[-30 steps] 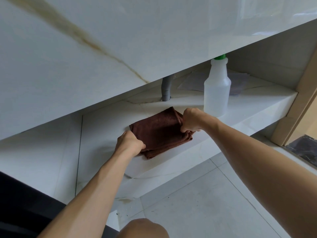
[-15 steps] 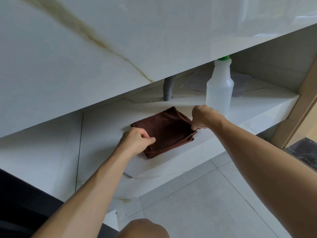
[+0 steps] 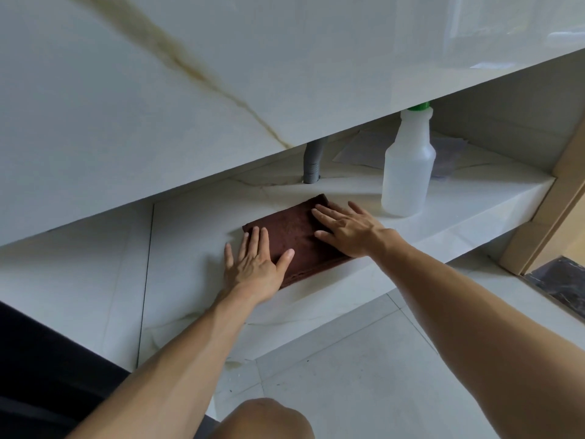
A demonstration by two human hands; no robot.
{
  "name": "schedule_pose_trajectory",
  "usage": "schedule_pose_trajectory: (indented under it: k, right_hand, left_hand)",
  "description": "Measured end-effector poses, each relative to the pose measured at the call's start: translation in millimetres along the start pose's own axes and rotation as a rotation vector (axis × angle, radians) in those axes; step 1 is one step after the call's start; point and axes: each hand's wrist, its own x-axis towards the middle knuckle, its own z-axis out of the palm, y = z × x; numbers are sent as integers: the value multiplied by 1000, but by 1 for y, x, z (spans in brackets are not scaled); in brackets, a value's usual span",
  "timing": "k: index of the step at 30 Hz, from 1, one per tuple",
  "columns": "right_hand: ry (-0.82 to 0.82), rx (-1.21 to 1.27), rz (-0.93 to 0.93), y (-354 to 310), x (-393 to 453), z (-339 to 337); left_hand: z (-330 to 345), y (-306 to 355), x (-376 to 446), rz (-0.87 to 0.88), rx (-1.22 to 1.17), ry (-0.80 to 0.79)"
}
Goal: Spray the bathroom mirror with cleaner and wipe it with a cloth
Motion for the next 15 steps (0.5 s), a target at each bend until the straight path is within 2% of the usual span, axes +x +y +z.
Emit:
schedule_pose_trajectory:
  k: [4, 7, 9, 11, 13, 15]
  right_hand:
    - [4, 19, 37, -3, -1, 1]
    - [132, 207, 82, -3, -7, -4]
    - [263, 436, 124, -4, -10, -13]
    - [360, 690, 196, -7, -9, -22]
    - [412, 1045, 265, -19, -8, -35]
    - [426, 1624, 297, -31, -3, -50]
  left_hand:
    - [-8, 0, -2, -22, 31, -21]
    - [-20, 5, -1, -17, -219, 154]
    - [-31, 11, 4, -55, -588, 289]
    - [-45, 20, 14, -127, -1094, 363]
    - [-61, 26, 22, -202, -1687, 311]
    - [-73, 19, 32, -254, -2131, 251]
